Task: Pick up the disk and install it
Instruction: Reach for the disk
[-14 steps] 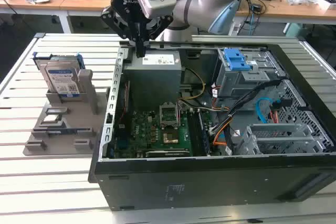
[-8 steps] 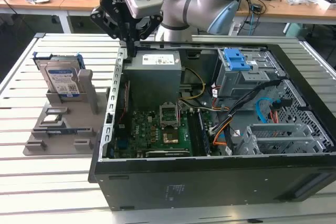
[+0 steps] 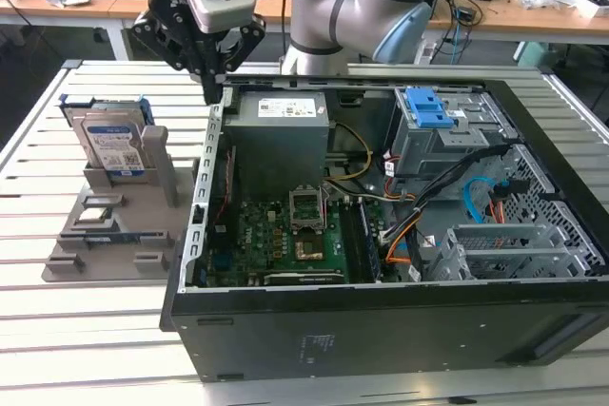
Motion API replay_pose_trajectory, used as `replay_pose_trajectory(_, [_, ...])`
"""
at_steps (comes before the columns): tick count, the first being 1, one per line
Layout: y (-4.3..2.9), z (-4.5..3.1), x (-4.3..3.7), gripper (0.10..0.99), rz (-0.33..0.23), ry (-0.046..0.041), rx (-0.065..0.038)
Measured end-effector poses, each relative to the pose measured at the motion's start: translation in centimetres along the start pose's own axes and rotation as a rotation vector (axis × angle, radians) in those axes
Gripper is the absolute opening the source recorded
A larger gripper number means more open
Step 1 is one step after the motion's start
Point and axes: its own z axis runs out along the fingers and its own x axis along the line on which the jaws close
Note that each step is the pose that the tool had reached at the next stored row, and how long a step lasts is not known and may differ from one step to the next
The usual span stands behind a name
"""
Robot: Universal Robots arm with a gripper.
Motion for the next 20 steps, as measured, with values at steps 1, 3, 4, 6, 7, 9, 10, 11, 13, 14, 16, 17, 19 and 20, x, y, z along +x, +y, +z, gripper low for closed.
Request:
replay_pose_trajectory(1, [-0.02, -0.01, 0.32, 0.106, 0.000, 0.0000, 0.000])
replay_pose_trajectory(3, [-0.09, -0.03, 1.30, 0.106, 0.000, -0.0004, 0.000])
replay_pose_trajectory(4, [-0.13, -0.04, 1.76, 0.106, 0.000, -0.0005, 0.000])
replay_pose_trajectory(6, [-0.25, -0.09, 3.42, 0.106, 0.000, -0.0004, 0.000])
replay_pose_trajectory(7, [-0.28, -0.10, 3.77, 0.106, 0.000, -0.0005, 0.000])
replay_pose_trajectory(9, [-0.31, -0.11, 4.26, 0.106, 0.000, -0.0005, 0.000])
replay_pose_trajectory(10, [-0.34, -0.12, 4.68, 0.106, 0.000, -0.0005, 0.000])
replay_pose_trajectory(11, [-0.38, -0.14, 5.15, 0.106, 0.000, -0.0004, 0.000])
replay_pose_trajectory(13, [-0.45, -0.16, 6.06, 0.106, 0.000, -0.0005, 0.000])
replay_pose_trajectory(14, [-0.48, -0.17, 6.49, 0.106, 0.000, -0.0005, 0.000])
replay_pose_trajectory(16, [-0.52, -0.19, 7.10, 0.106, 0.000, -0.0006, 0.000])
replay_pose_trajectory(17, [-0.57, -0.21, 7.65, 0.106, 0.000, -0.0005, 0.000])
replay_pose_trajectory(19, [-0.69, -0.25, 9.28, 0.106, 0.000, -0.0006, 0.000])
replay_pose_trajectory(20, [-0.74, -0.27, 9.97, 0.106, 0.000, -0.0006, 0.000])
